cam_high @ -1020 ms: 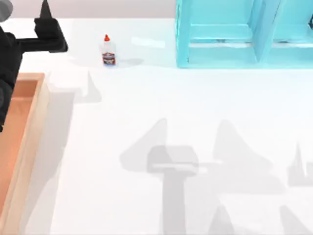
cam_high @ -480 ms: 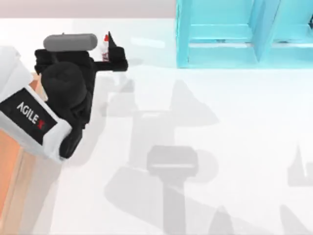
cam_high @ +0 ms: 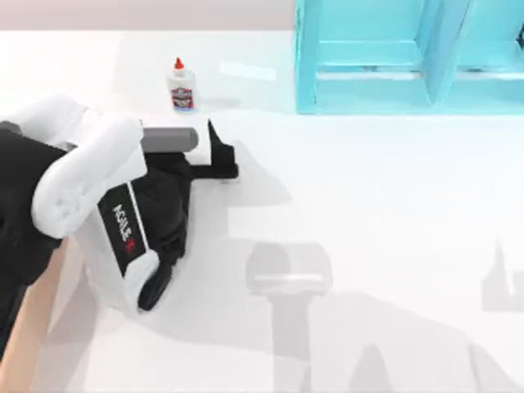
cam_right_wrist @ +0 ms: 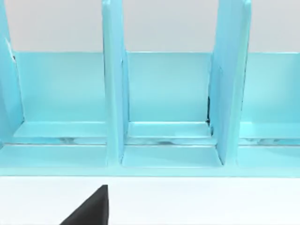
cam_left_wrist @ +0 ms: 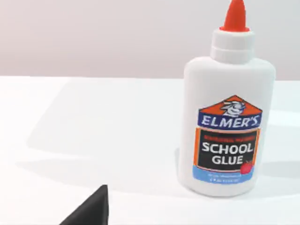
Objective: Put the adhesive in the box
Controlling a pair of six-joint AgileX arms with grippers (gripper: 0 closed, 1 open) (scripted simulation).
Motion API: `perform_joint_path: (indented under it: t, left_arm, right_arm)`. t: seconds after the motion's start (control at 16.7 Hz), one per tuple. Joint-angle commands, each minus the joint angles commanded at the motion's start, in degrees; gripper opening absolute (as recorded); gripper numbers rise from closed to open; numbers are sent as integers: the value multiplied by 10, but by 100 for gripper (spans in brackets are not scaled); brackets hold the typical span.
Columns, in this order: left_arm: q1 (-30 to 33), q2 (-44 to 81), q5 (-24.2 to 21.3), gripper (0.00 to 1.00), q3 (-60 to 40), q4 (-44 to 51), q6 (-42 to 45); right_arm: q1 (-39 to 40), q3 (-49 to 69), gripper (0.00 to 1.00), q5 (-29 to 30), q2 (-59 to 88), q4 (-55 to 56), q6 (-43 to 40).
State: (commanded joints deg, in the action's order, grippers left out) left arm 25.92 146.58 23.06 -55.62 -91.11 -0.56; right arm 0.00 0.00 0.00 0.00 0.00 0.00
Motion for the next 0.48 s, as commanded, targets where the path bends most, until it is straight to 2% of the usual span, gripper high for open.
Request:
perform_joint_path:
  t: [0.48]
  left_arm:
    - [-3, 9, -2, 100, -9, 3, 0]
  right_arm:
    - [0, 0, 100, 0, 0, 0, 0]
